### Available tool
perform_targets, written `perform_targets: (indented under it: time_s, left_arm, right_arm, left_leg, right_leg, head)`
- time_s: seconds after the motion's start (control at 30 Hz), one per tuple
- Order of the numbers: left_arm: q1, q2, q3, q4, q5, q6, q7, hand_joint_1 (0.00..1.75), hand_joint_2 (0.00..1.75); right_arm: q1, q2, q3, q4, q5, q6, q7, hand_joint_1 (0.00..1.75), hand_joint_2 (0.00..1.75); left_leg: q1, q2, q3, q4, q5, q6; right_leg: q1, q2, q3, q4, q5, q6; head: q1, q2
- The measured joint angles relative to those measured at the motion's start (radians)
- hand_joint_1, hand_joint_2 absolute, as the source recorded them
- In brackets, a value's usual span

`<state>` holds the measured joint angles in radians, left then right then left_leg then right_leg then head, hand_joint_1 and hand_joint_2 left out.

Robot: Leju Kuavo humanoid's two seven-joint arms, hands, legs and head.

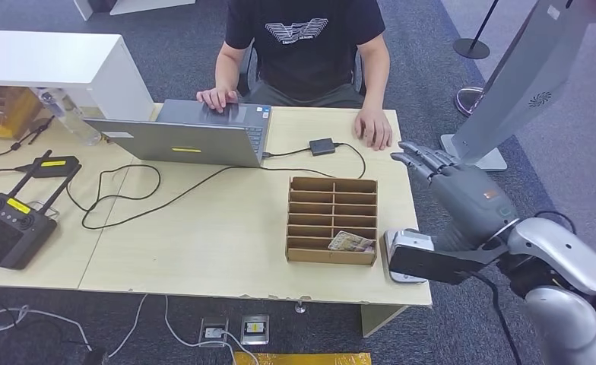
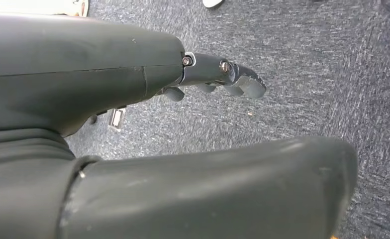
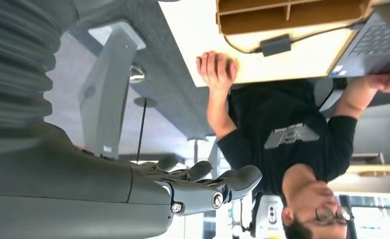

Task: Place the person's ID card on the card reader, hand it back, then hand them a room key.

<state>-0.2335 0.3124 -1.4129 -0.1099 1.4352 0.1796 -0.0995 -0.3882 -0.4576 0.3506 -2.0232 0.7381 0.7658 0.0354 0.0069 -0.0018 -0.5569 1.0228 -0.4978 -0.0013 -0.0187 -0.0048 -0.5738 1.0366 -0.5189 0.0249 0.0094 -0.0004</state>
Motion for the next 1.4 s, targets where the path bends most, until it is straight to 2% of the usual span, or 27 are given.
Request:
perform_targets:
  time_s: [0.1,0.27,0.3,0.4,0.43,0.57,0.67,0.8,0.97,1.2,1.4]
  left_arm:
    - [0.0,0.005,-0.012,0.0,0.001,-0.002,0.0,0.0,0.0]
    - [-0.001,0.009,-0.023,0.0,0.002,-0.004,0.0,0.0,0.0]
    - [-0.001,0.009,-0.026,0.0,0.002,-0.005,0.0,0.0,0.0]
    - [-0.001,0.009,-0.036,0.0,0.003,-0.006,0.0,0.0,0.0]
    - [-0.001,0.009,-0.039,0.0,0.002,-0.006,0.0,0.0,0.0]
    - [-0.002,0.008,-0.048,0.0,0.001,-0.007,-0.003,0.0,0.0]
    - [-0.004,0.007,-0.063,0.0,0.0,-0.009,-0.006,0.0,0.0]
    - [-0.005,0.006,-0.082,0.0,-0.015,-0.012,-0.007,0.0,0.0]
    - [-0.006,0.006,-0.092,0.0,-0.029,-0.014,-0.007,0.0,0.0]
    - [-0.007,0.0,-0.101,-0.001,-0.031,-0.008,-0.007,0.0,0.0]
    - [-0.008,-0.01,-0.11,-0.001,-0.023,-0.007,-0.007,0.0,0.0]
  right_arm:
    - [-0.024,-0.051,0.006,-0.024,-0.095,0.014,0.059,0.0,1.75]
    - [-0.043,-0.109,0.023,-0.047,-0.12,0.012,0.079,0.0,1.75]
    - [-0.046,-0.117,0.027,-0.05,-0.121,0.012,0.08,0.0,1.31]
    - [-0.05,-0.139,0.037,-0.058,-0.124,0.004,0.081,0.0,1.31]
    - [-0.051,-0.145,0.041,-0.06,-0.123,-0.008,0.081,0.0,1.75]
    - [-0.049,-0.163,0.073,-0.06,-0.072,-0.109,0.065,0.0,1.75]
    - [-0.023,-0.166,0.117,-0.055,0.036,-0.189,0.023,0.0,1.75]
    - [0.026,-0.165,0.175,-0.024,0.174,-0.283,-0.02,0.0,1.75]
    - [0.081,-0.144,0.224,0.058,0.236,-0.362,-0.026,0.0,1.75]
    - [0.125,-0.07,0.269,0.238,0.302,-0.532,-0.058,0.0,1.75]
    - [0.132,0.004,0.304,0.37,0.338,-0.58,-0.067,0.0,1.75]
  left_leg:
    - [0.0,0.0,0.0,0.0,0.0,0.0]
    - [0.0,0.0,0.0,0.0,0.0,0.0]
    - [0.0,0.0,0.0,0.0,0.0,0.0]
    - [0.0,0.0,0.0,0.0,0.0,0.0]
    - [0.0,0.0,0.0,0.0,0.0,0.0]
    - [0.0,0.0,0.0,0.0,0.0,0.0]
    - [0.0,0.0,-0.001,0.0,0.0,0.0]
    - [0.0,-0.001,-0.001,0.0,0.0,0.0]
    - [0.0,-0.001,-0.002,0.0,0.0,0.0]
    - [0.0,-0.001,-0.002,0.0,0.0,0.0]
    - [0.0,-0.001,-0.002,0.0,0.0,0.0]
  right_leg:
    - [0.0,0.0,0.0,0.0,0.0,0.0]
    - [0.0,0.0,0.0,0.0,0.0,0.0]
    - [0.0,0.0,0.0,0.0,0.0,0.0]
    - [0.0,0.0,0.0,0.0,0.0,0.0]
    - [0.0,0.0,0.0,0.0,0.0,0.0]
    - [0.0,0.0,0.0,0.0,0.0,0.0]
    - [0.0,-0.001,0.0,0.0,0.0,0.0]
    - [0.0,-0.001,0.0,0.0,0.0,0.0]
    - [0.0,-0.001,0.0,0.0,0.0,0.0]
    - [0.0,-0.001,0.0,0.0,0.0,0.0]
    - [0.0,-0.001,0.0,0.0,0.0,0.0]
  head:
    - [0.0,0.0]
    - [0.0,0.0]
    - [0.0,0.0]
    - [0.0,0.0]
    - [0.0,0.0]
    - [0.0,0.0]
    - [0.0,0.0]
    - [0.0,0.0]
    - [0.0,0.0]
    - [0.0,0.0]
    - [0.0,0.0]
